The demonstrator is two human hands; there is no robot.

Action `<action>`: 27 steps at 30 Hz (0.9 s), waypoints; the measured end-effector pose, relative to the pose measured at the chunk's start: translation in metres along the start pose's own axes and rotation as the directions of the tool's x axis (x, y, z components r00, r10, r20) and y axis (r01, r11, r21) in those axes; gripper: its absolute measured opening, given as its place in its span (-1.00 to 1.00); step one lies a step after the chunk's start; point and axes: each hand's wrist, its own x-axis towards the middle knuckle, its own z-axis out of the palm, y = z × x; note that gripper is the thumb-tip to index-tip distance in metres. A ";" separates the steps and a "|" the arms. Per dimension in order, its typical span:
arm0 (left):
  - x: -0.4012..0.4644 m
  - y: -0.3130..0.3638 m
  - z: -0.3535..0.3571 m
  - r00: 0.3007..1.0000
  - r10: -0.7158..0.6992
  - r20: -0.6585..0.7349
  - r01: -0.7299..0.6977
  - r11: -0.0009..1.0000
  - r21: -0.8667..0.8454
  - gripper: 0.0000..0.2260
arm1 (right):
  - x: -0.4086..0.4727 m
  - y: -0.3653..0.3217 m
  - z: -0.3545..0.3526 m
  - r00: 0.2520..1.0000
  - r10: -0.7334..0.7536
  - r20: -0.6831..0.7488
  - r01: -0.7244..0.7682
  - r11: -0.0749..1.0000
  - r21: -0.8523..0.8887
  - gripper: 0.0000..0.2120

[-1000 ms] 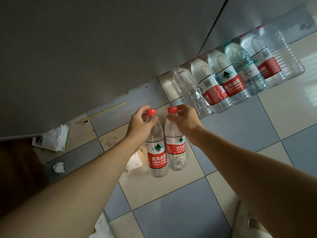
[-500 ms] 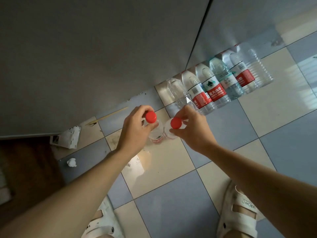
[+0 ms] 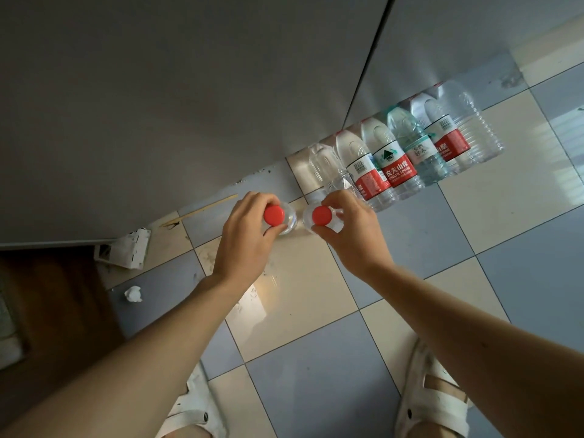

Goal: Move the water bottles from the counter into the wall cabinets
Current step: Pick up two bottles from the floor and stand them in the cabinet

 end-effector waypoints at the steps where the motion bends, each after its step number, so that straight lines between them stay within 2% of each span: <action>1: 0.000 -0.001 0.000 1.000 -0.006 0.011 0.006 1.000 -0.002 -0.73 | 0.001 0.001 0.003 1.000 -0.001 0.012 0.001 1.000 -0.012 -0.61; 3: -0.001 -0.004 0.000 0.999 -0.043 0.026 0.044 0.999 -0.031 -0.70 | 0.001 0.005 0.009 0.999 0.027 0.039 -0.026 0.999 -0.026 -0.47; 5: -0.002 -0.009 0.003 0.990 -0.134 0.043 0.137 0.986 -0.095 -0.58 | 0.003 0.011 0.013 0.993 0.094 0.065 -0.094 0.996 -0.007 -0.33; 8: -0.005 -0.022 0.017 0.945 -0.312 0.094 0.325 0.925 -0.199 -0.37 | 0.010 0.023 0.021 0.977 0.187 0.106 -0.194 0.979 0.058 -0.19; 10: -0.008 -0.034 0.030 0.911 -0.392 0.129 0.412 0.877 -0.247 -0.33 | 0.016 0.029 0.029 0.970 0.210 0.126 -0.223 0.970 0.101 -0.15; 12: -0.009 -0.043 0.042 0.894 -0.428 0.131 0.447 0.861 -0.243 -0.33 | 0.020 0.034 0.038 0.973 0.196 0.124 -0.211 0.970 0.123 -0.17; 17: -0.003 -0.051 0.062 0.882 -0.470 0.026 0.451 0.828 -0.334 -0.37 | 0.020 0.046 0.053 0.985 0.156 0.070 -0.166 0.970 0.178 -0.30; 22: 0.001 -0.037 0.062 0.854 -0.519 0.024 0.495 0.798 -0.344 -0.46 | 0.011 0.049 0.044 0.974 0.221 0.048 -0.226 0.957 0.182 -0.26; 27: -0.009 -0.004 0.043 0.859 -0.508 0.064 0.500 0.804 -0.323 -0.43 | -0.010 0.034 0.010 0.965 0.260 0.039 -0.262 0.943 0.207 -0.25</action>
